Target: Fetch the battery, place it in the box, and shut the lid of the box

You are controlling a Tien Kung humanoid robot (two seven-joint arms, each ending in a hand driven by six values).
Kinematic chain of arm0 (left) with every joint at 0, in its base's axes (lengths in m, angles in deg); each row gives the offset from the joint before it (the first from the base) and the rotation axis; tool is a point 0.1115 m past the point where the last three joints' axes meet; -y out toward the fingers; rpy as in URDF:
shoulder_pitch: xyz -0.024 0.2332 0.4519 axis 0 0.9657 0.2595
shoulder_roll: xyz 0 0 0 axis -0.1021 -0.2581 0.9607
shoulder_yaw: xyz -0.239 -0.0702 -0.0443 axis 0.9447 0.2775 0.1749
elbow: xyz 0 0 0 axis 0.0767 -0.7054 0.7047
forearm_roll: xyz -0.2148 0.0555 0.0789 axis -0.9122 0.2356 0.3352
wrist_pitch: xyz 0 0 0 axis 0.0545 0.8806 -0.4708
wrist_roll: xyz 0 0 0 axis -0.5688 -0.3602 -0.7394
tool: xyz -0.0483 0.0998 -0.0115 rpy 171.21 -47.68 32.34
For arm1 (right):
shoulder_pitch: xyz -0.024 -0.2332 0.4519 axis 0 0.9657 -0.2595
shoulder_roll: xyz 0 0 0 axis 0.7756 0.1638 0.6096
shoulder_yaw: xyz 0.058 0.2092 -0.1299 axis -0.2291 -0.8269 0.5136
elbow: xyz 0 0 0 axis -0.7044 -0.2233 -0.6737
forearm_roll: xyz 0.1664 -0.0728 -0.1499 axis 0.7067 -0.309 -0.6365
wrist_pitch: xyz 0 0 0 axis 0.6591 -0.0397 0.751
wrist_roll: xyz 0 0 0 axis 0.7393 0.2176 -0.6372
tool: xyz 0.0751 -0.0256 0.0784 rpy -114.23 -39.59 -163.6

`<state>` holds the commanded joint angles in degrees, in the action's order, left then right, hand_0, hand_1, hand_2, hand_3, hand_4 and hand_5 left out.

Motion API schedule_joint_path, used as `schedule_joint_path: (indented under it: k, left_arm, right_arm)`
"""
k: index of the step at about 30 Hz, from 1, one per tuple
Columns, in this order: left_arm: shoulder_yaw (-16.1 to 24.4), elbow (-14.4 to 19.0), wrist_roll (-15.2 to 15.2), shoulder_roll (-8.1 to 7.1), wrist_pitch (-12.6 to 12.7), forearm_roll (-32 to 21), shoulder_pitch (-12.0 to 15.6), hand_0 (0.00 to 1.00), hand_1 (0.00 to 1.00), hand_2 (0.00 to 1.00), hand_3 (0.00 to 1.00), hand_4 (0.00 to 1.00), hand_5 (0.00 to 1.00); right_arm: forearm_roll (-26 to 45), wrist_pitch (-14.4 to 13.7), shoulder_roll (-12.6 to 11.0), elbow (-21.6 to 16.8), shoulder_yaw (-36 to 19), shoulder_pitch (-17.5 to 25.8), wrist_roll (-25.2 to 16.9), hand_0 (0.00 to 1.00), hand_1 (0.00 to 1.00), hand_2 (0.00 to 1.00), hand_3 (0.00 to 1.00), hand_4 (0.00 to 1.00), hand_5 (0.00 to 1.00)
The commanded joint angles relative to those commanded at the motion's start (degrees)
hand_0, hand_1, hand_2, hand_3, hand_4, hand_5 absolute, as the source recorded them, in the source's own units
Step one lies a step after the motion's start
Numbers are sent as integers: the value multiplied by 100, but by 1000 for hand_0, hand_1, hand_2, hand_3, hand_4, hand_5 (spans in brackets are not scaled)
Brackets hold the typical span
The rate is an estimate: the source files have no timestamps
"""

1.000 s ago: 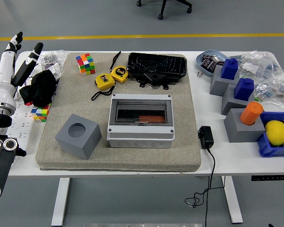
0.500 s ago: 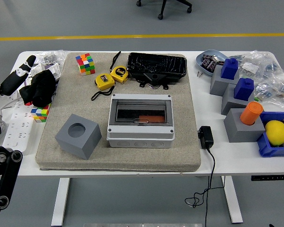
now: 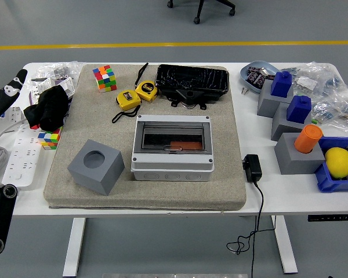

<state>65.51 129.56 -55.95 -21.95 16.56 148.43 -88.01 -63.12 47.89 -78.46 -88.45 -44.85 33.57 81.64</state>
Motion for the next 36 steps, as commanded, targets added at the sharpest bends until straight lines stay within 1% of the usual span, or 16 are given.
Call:
schedule_joint_path:
  k: [3, 4, 7, 9, 10, 12, 15, 16, 17, 21, 22, 27, 28, 33, 34, 36]
  left_arm:
    - [4, 57, -292, -12, -360, 0, 23, 998, 998, 998, 931, 935, 998]
    - [-3, 64, -324, -15, -402, 0, 26, 998, 998, 998, 998, 998, 656]
    - [2, 49, -369, -5, -466, 0, 23, 998, 998, 998, 998, 998, 656]
    - [35, -38, -184, -2, -432, 0, 15, 998, 998, 998, 998, 998, 656]
    - [41, -65, -108, -1, -412, -19, 12, 998, 998, 998, 998, 998, 998]
    - [60, -105, 10, 12, -406, -157, 1, 998, 998, 998, 998, 998, 998]
    - [37, -83, -100, 13, -454, 0, -4, 998, 998, 998, 998, 998, 998]
    - [14, -52, -189, 8, -531, 0, -1, 998, 998, 998, 998, 998, 872]
    - [-21, -31, -221, 1, -558, 0, 4, 998, 998, 998, 998, 998, 872]
    - [-23, -115, 97, 8, -396, -192, 11, 998, 998, 998, 998, 998, 872]
    - [-10, -130, 118, 18, -346, -324, 8, 998, 998, 998, 828, 998, 998]
    - [28, -137, 198, 4, -240, -456, 9, 998, 998, 998, 828, 998, 998]
    - [42, -142, 225, 3, -242, -488, 3, 998, 998, 867, 788, 998, 998]
    - [35, -94, 132, 4, -319, -148, 4, 998, 998, 867, 788, 998, 998]
    - [42, -99, 128, 8, -344, -146, 3, 998, 998, 918, 968, 998, 998]
    - [57, -120, 169, 13, -321, -239, -1, 998, 998, 918, 968, 998, 998]
  right_arm:
    - [11, -1, -2, 5, -1, 3, -7, 752, 699, 716, 753, 998, 984]
    - [11, -1, -2, 5, -2, 2, -7, 752, 698, 716, 753, 998, 985]
    - [10, 2, 3, 4, -12, -6, -8, 752, 698, 716, 753, 998, 985]
    - [7, 4, 10, -1, -17, -17, -4, 752, 698, 716, 753, 998, 985]
    - [8, 4, 11, -1, -15, -21, -3, 752, 700, 716, 753, 998, 985]
    - [8, 3, 14, -2, -21, -28, -3, 752, 700, 716, 753, 998, 985]
    - [30, -2, 20, 5, -5, -27, -3, 752, 700, 716, 753, 998, 985]
    - [46, -6, 20, 9, 0, -23, -6, 752, 698, 716, 752, 998, 990]
    - [72, -9, 19, 14, 15, -23, -10, 752, 698, 716, 752, 998, 990]
    - [72, -10, 15, 8, 5, -24, -10, 752, 698, 716, 752, 998, 990]
    - [71, -10, 16, 8, 3, -26, -11, 753, 699, 716, 753, 998, 994]
    - [53, -7, 24, 3, -19, -32, -6, 753, 699, 716, 753, 998, 994]
    - [56, -9, 26, 4, -15, -33, -6, 752, 699, 716, 751, 998, 998]
    - [79, -17, 27, 11, 4, -35, -5, 752, 699, 716, 751, 998, 998]
    - [76, -17, 23, 10, -3, -37, -7, 752, 699, 716, 752, 998, 998]
    - [70, -17, 17, 7, -12, -40, -6, 752, 699, 716, 752, 998, 998]
